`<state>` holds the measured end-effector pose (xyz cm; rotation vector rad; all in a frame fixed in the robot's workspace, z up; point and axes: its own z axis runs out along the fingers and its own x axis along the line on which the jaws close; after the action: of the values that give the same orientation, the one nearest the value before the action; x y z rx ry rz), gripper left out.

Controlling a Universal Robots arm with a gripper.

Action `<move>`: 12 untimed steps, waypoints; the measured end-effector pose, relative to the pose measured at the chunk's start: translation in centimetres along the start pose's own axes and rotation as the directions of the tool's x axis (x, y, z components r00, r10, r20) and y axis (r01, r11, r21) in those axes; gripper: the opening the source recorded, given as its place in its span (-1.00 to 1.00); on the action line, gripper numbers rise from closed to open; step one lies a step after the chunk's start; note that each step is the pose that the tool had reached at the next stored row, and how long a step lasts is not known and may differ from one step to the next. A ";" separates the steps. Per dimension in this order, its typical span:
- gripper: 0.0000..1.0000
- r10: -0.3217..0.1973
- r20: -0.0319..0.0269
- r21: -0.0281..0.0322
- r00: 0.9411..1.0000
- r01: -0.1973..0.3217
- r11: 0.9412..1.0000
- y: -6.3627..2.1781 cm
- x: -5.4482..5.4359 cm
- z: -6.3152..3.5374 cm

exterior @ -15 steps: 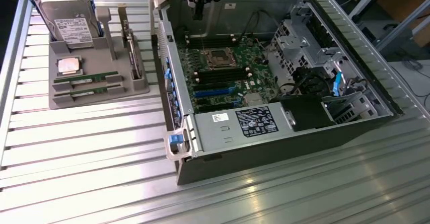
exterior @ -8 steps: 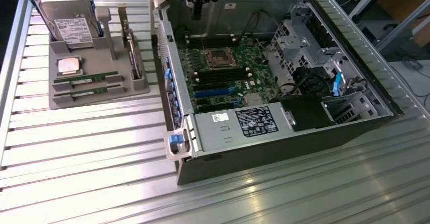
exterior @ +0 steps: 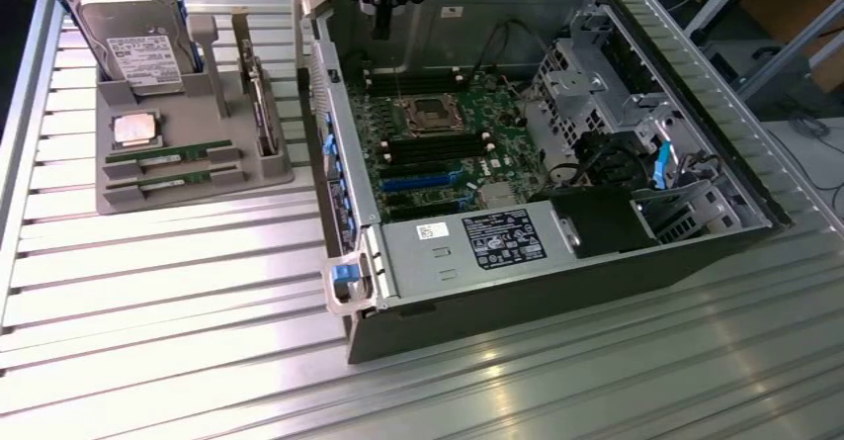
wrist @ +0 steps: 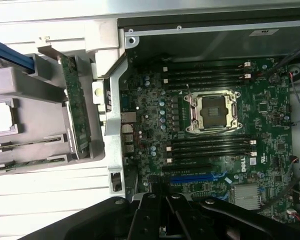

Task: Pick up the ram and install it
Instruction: 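Reach for the ram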

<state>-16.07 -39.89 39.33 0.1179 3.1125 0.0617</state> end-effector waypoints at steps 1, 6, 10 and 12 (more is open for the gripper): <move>-0.80 0.000 0.000 0.000 1.000 0.000 1.000 0.00 0.0 0.00; -0.80 0.000 0.000 0.000 1.000 0.000 1.000 -0.02 0.3 -0.01; -0.80 0.000 0.000 0.000 1.000 0.000 1.000 -0.03 0.4 -0.01; -0.80 0.000 0.000 0.000 1.000 0.000 1.000 -0.03 0.5 -0.01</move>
<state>-16.53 -39.89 39.33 0.1179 3.1125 0.0617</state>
